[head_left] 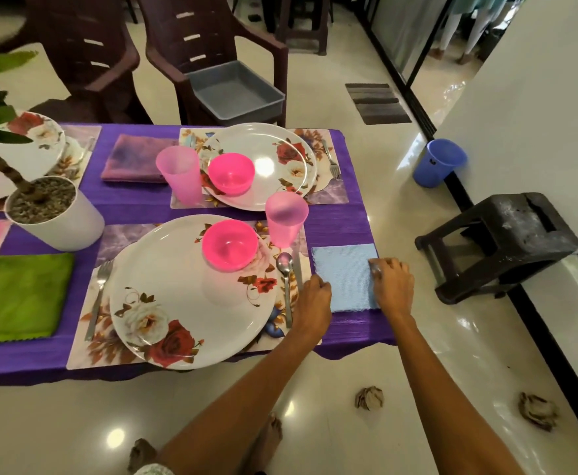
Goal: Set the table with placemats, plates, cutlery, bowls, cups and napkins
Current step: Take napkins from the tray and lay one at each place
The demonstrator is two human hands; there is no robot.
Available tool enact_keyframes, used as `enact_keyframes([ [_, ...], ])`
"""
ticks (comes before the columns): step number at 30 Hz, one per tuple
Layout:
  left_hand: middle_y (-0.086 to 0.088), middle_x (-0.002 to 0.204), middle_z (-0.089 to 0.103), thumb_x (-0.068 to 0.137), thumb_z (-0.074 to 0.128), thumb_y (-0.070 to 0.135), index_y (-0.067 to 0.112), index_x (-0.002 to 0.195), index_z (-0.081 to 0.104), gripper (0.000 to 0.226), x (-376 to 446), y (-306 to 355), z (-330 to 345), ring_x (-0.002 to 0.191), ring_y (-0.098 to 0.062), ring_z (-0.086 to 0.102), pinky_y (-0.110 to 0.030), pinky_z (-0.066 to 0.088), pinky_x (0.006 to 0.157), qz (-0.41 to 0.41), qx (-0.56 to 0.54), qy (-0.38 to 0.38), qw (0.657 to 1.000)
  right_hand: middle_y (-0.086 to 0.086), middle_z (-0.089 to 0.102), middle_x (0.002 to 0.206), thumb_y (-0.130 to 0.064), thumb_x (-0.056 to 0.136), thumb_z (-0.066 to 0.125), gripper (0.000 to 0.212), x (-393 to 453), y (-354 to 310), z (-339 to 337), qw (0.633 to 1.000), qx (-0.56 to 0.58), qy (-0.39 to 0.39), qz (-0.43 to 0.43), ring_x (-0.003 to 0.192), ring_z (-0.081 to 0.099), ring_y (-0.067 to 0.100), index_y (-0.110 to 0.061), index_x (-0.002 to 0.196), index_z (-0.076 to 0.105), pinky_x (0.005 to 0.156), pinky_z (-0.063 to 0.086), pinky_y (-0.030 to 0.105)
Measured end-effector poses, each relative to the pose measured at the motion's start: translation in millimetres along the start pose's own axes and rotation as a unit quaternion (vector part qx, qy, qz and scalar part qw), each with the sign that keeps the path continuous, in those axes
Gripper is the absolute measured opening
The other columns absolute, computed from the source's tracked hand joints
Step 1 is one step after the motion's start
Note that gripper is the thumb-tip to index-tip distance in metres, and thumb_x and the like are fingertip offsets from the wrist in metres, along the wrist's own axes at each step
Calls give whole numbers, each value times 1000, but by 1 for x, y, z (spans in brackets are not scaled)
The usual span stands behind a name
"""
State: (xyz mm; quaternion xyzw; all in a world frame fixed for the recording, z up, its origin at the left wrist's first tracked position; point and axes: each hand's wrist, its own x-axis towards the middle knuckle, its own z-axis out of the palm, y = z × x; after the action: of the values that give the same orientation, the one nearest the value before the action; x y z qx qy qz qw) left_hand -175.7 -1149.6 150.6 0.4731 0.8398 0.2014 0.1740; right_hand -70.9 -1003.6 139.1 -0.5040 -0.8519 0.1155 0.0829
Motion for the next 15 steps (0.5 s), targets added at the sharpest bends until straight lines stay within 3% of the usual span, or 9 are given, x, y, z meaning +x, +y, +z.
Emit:
enact_keyframes([
  [3,-17,117,52,87,48,-7,-2,116,57,31,-9,-4,-7,105,-29,52,-36,49,81,14,-48,34,998,15,57,126,-20,92,58,30,-12,-20,-4,999,30,43,-7,116,50,33,-12,121,62,97,41,43],
  [7,-11,110,60,92,47,9,5,111,64,26,-32,-27,-39,100,-23,56,-34,50,84,20,-168,154,974,15,64,108,-18,90,45,30,-46,-100,-4,982,134,117,-61,102,56,34,-8,108,66,85,44,43],
  [9,-5,112,62,93,46,15,12,113,63,27,-49,-46,-65,101,-13,55,-22,46,89,8,-240,213,947,12,65,106,-25,89,41,35,-71,-154,0,966,219,111,-84,101,55,29,-8,106,66,85,44,39],
  [12,-2,111,63,93,50,14,16,113,61,22,-82,-104,-101,101,-1,52,-10,39,91,-14,-258,292,921,7,65,110,-21,92,49,26,-111,-241,20,940,305,89,-128,103,57,21,-11,110,64,91,47,34],
  [15,-4,112,63,97,43,28,15,112,59,26,-116,-172,-138,106,-5,53,-18,40,97,-53,-242,335,909,0,65,107,-13,89,48,26,-147,-320,35,927,335,49,-161,99,56,14,-16,108,64,89,44,27],
])
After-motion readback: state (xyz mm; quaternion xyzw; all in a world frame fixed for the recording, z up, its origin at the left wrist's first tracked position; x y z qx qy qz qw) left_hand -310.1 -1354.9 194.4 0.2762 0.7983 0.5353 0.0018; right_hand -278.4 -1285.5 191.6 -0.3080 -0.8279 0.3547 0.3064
